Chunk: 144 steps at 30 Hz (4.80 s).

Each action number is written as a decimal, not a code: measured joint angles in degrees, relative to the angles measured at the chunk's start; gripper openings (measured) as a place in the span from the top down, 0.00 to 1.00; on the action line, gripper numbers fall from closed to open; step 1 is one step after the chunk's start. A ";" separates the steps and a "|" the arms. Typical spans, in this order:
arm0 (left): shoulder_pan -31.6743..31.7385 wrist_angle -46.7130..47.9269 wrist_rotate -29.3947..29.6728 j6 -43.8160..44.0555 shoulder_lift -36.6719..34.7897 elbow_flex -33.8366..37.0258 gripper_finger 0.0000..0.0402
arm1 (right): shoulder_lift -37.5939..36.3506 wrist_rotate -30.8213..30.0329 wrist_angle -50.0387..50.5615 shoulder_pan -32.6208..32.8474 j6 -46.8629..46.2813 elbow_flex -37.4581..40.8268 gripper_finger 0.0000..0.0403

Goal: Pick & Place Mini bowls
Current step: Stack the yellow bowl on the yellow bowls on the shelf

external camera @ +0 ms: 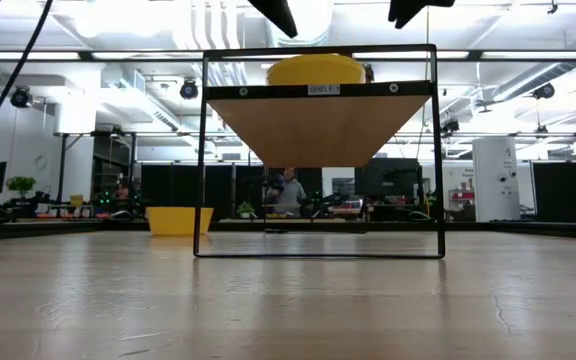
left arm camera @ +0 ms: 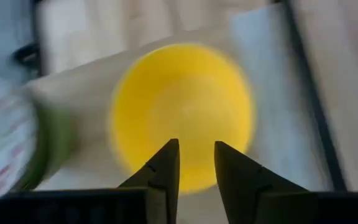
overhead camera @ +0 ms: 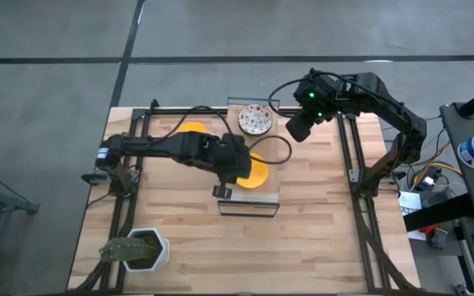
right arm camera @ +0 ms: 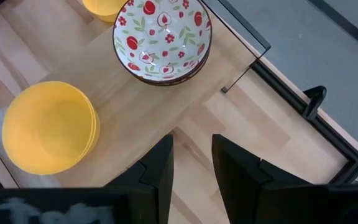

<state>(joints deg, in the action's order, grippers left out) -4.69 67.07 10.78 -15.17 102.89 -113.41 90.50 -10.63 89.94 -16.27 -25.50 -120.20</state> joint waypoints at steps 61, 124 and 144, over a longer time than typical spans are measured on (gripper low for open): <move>35.43 -5.05 -10.20 26.58 -6.56 40.40 0.77 | 0.00 0.04 -0.14 0.00 2.71 0.00 0.74; 39.87 -16.75 -3.87 12.66 -5.02 46.85 0.99 | 0.02 0.01 -3.48 -0.02 2.56 0.00 0.74; 37.65 -6.02 -7.13 19.99 -25.01 37.24 1.00 | 0.02 0.02 -3.53 -0.02 2.78 0.00 0.74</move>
<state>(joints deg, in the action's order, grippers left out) 32.96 61.06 3.66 4.82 77.89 -76.17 90.52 -10.61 86.41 -16.29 -22.72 -120.20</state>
